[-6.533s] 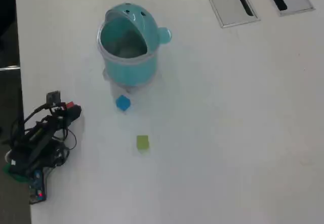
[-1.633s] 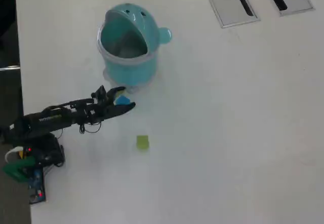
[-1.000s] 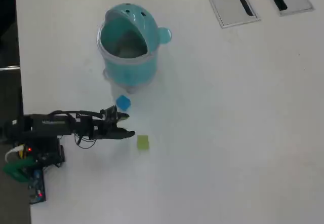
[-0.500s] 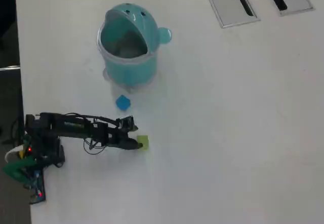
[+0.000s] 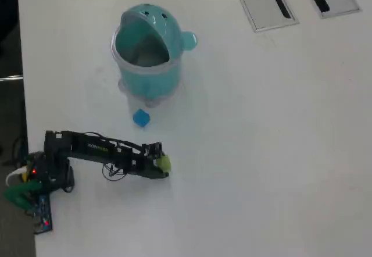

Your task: Grasp RGB lego blocks and put them in the bin one by one.

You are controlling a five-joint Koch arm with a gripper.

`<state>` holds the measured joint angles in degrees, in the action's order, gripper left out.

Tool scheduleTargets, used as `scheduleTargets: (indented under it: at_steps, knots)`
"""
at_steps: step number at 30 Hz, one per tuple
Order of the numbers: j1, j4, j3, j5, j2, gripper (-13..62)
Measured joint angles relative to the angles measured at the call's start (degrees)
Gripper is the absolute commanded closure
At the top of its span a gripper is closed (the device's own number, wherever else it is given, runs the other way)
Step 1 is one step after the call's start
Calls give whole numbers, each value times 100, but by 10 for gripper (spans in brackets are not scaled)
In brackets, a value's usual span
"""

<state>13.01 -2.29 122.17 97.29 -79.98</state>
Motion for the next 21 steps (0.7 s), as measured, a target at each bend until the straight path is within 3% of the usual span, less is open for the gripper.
scheduleTargets:
  at_steps: [9,21]
  knots:
    - [-360,448,-123,-773,62,323]
    - [-861,448,-26,-1107,-765,345]
